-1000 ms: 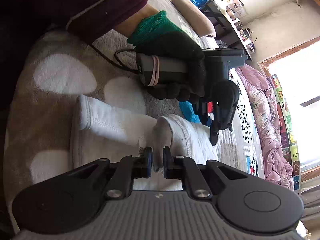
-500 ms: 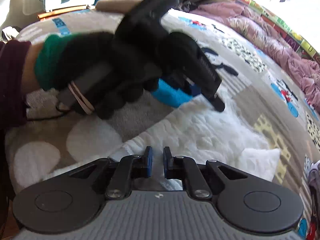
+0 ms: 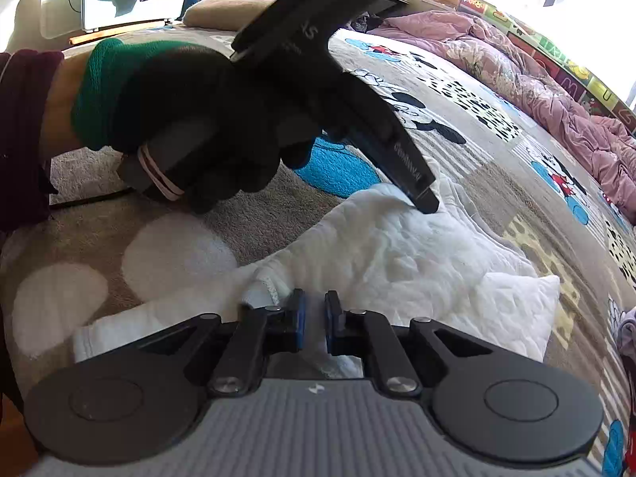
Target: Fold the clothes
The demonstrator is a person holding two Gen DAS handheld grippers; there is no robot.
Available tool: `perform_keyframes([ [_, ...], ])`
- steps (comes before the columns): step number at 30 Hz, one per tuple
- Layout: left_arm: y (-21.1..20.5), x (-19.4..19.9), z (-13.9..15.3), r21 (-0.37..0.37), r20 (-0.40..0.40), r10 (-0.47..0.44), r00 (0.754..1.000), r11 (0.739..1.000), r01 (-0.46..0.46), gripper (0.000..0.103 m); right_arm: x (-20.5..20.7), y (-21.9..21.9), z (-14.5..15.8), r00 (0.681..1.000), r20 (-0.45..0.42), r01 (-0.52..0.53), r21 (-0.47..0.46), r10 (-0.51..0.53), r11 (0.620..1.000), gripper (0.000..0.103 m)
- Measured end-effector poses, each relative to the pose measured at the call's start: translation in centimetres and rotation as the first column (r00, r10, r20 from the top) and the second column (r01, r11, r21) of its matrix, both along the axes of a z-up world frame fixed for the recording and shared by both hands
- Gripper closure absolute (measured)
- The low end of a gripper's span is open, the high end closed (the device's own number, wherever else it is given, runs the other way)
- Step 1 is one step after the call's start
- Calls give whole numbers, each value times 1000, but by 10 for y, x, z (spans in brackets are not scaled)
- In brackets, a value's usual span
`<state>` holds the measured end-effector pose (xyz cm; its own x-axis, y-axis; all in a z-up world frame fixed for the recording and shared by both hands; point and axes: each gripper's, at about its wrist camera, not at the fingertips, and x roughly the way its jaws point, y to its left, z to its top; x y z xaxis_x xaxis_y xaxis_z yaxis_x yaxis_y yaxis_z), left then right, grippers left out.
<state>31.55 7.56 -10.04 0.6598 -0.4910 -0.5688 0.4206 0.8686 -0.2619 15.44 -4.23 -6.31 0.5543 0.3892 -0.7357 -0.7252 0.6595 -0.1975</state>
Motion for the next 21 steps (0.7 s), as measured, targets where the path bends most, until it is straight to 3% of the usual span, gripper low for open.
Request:
perform_keyframes([
  [2, -7, 3, -5, 36, 8, 3, 1000, 999, -4, 81, 2, -3, -2, 1000, -9, 18, 27, -17, 999, 91],
  [5, -3, 3, -8, 11, -5, 20, 1000, 1000, -20, 80, 3, -5, -4, 999, -12, 40, 48, -40, 998, 91],
  [7, 6, 2, -4, -51, -22, 23, 999, 998, -24, 81, 3, -6, -4, 998, -12, 57, 59, -56, 997, 91],
  [9, 20, -1, 5, -149, -36, 17, 999, 989, -22, 73, 1, -7, 1, 997, -5, 72, 70, -72, 995, 91],
  [11, 35, -6, 14, -233, -39, 14, 999, 972, -22, 58, -4, -14, 12, 996, -11, 86, 118, -85, 989, 90],
  [12, 42, -9, 18, -254, -30, 24, 999, 967, -31, 57, -6, -18, 17, 996, -17, 91, 149, -90, 985, 90],
  [16, 70, -7, 18, -336, -66, 77, 995, 937, -95, 46, -7, -39, 39, 993, -19, 115, 252, -114, 961, 79],
  [19, 83, 2, 12, -393, -121, 90, 988, 910, -132, 44, 1, -62, 50, 987, -19, 160, 307, -161, 938, 56],
  [21, 83, 10, 7, -423, -155, 74, 985, 896, -134, 43, 13, -84, 52, 976, -37, 216, 352, -217, 911, 48],
])
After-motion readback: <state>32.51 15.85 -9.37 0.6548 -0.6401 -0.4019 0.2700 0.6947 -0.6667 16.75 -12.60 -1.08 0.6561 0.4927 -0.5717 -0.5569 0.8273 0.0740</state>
